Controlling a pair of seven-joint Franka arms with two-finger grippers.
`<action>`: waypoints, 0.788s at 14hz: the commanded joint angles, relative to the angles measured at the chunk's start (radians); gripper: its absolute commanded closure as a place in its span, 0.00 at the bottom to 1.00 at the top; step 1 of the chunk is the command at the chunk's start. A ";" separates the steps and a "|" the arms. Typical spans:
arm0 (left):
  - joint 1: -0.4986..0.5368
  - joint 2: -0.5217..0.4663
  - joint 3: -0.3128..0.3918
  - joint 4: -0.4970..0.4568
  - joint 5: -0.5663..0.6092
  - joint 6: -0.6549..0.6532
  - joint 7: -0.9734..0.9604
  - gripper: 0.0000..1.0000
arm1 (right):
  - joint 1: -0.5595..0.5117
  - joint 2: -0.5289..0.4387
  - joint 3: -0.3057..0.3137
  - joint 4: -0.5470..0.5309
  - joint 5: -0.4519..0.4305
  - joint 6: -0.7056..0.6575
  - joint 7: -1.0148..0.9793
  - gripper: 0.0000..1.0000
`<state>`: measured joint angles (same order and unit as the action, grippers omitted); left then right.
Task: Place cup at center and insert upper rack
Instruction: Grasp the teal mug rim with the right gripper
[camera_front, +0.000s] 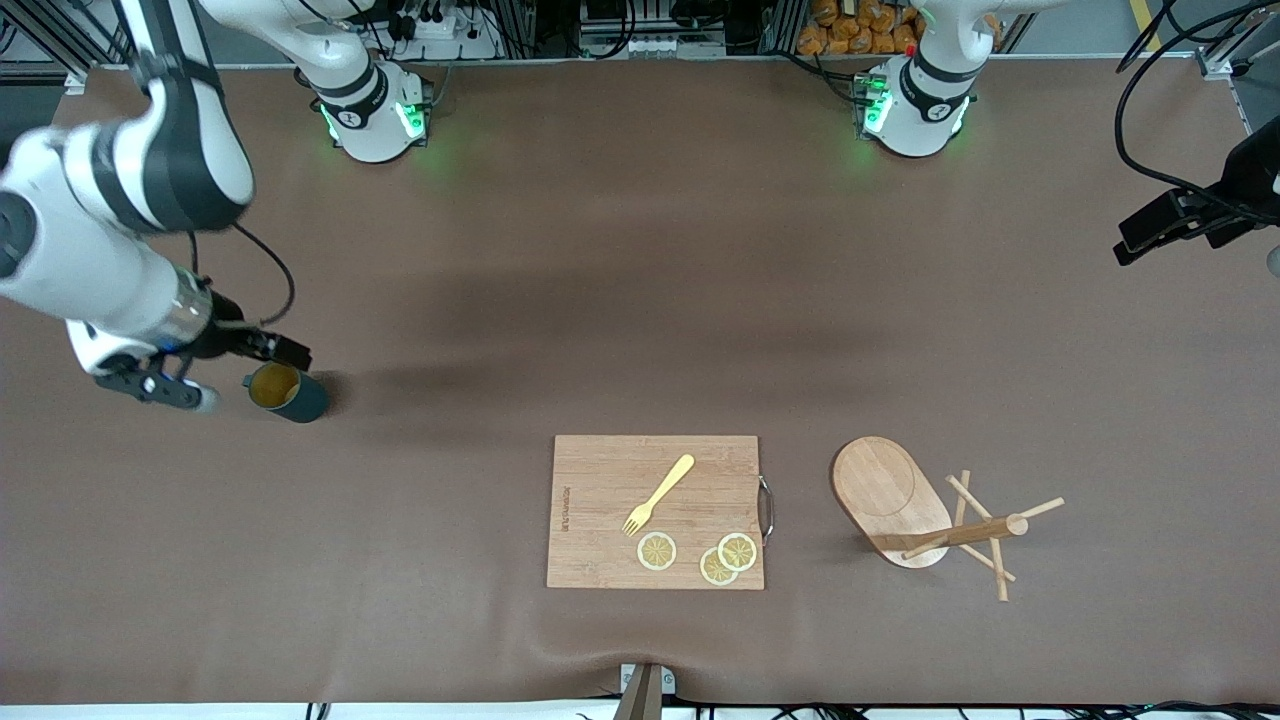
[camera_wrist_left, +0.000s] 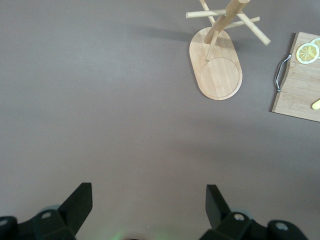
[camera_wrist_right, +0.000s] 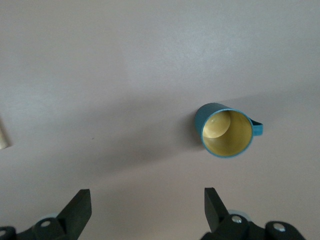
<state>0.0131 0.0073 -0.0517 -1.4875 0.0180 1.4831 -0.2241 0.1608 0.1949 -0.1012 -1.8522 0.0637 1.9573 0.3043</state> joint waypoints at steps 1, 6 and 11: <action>-0.005 0.000 0.001 0.007 0.017 0.002 0.000 0.00 | -0.036 0.078 0.005 0.022 0.015 0.037 -0.007 0.00; -0.005 0.000 0.001 0.006 0.017 0.002 0.000 0.00 | -0.093 0.190 0.005 0.016 0.013 0.087 -0.065 0.00; -0.004 -0.001 0.001 0.006 0.017 0.002 0.000 0.00 | -0.104 0.277 0.006 0.016 0.028 0.130 -0.057 0.00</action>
<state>0.0132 0.0076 -0.0514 -1.4879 0.0180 1.4834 -0.2241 0.0714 0.4421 -0.1060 -1.8525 0.0708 2.0796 0.2516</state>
